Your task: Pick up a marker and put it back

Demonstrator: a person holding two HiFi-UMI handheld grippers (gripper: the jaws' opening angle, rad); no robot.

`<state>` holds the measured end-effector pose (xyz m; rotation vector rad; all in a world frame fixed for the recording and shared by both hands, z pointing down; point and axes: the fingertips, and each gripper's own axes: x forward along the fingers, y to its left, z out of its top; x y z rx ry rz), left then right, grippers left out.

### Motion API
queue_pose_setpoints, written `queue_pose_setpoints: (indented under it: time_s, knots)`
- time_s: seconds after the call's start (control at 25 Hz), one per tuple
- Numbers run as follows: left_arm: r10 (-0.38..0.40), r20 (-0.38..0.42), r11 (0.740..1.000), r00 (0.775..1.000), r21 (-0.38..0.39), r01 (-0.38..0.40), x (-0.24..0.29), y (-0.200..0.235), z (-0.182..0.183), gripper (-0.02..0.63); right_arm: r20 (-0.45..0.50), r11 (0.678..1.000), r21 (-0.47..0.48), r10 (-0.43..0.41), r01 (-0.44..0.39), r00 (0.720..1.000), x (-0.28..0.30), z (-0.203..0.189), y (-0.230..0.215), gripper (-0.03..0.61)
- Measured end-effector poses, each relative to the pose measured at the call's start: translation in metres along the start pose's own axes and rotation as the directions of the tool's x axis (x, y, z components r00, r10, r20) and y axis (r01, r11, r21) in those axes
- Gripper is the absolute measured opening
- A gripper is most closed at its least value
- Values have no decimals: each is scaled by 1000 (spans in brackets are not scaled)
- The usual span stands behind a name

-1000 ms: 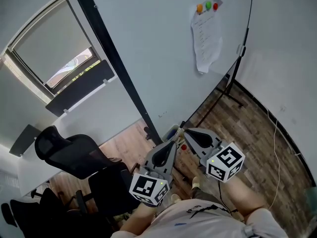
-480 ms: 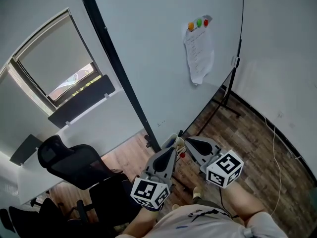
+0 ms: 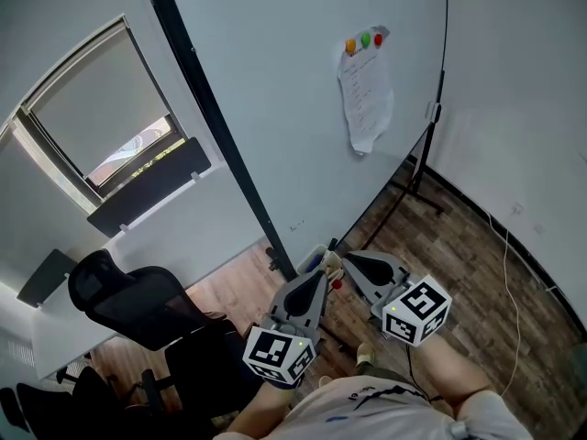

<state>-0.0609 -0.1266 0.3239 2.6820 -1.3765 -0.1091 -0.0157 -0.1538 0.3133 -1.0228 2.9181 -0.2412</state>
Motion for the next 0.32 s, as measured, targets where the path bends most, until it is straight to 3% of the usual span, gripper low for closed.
queue_pose_setpoints:
  time_s: [0.32]
  knots:
    - [7,-8,1000,1000,-7,-7,2,4,-4,11,-10,1000,5,1,-1,1000,5,-6,-4,14]
